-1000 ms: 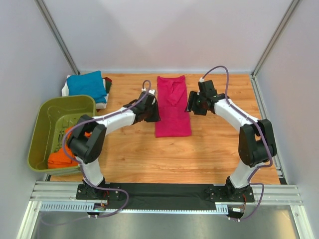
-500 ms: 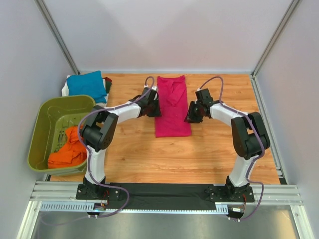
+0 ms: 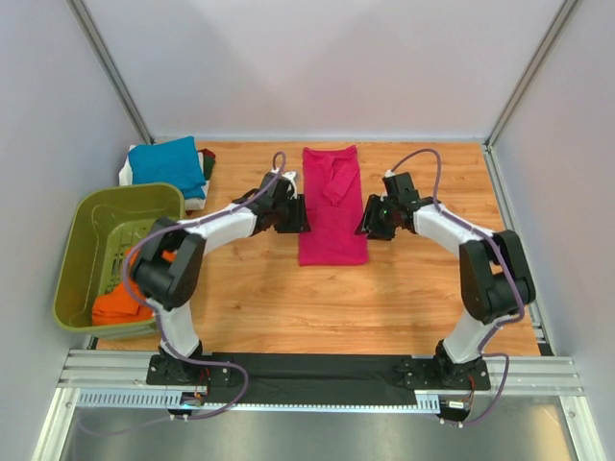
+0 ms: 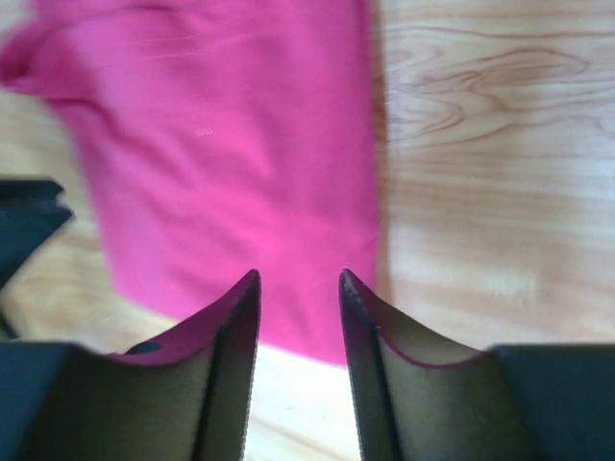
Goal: Fold and stack the t-shirts
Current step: Fold the tshirt
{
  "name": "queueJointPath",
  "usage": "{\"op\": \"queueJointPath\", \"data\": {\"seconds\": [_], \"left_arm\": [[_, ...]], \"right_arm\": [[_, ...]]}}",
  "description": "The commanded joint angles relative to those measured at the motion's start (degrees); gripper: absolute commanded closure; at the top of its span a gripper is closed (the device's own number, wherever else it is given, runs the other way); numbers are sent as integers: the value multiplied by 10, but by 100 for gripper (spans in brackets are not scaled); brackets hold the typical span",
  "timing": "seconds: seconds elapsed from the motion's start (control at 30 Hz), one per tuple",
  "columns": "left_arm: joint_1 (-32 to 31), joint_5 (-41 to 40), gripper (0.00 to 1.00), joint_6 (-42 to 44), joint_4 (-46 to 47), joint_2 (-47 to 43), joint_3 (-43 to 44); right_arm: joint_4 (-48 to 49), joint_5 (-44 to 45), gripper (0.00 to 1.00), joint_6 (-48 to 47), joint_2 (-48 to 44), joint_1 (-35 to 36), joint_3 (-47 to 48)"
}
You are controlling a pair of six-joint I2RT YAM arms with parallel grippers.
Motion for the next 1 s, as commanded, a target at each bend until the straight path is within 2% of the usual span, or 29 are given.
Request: {"op": "queueJointPath", "data": {"seconds": [0.0, 0.1, 0.23, 0.33, 0.37, 0.4, 0.57, 0.77, 0.97], "left_arm": [[-20, -4, 50, 17, -5, -132, -33], [-42, -26, 49, -2, -4, -196, -90], [-62, -38, 46, -50, 15, -241, -171], [-73, -43, 31, -88, 40, -254, -212], [-75, -44, 20, -94, 61, -255, -223], [-77, -49, 16, -111, 67, -252, -236], [-78, -63, 18, -135, 103, -232, -248], [-78, -85, 37, -162, 105, -181, -226], [-78, -102, 41, -169, 103, -145, -209]], "right_arm": [[-19, 2, 52, -9, -98, 0, 1], [-32, -9, 43, -4, -134, 0, -24], [-34, 1, 39, 0, -151, 0, -77], [-28, -18, 39, -3, -145, 0, -109], [-19, -22, 40, -3, -144, 0, -122], [-14, -25, 40, -3, -140, 0, -129], [15, -24, 44, -2, -120, 1, -135], [39, -14, 48, -1, -67, 0, -121], [50, -22, 52, 4, -30, 0, -106]]}}
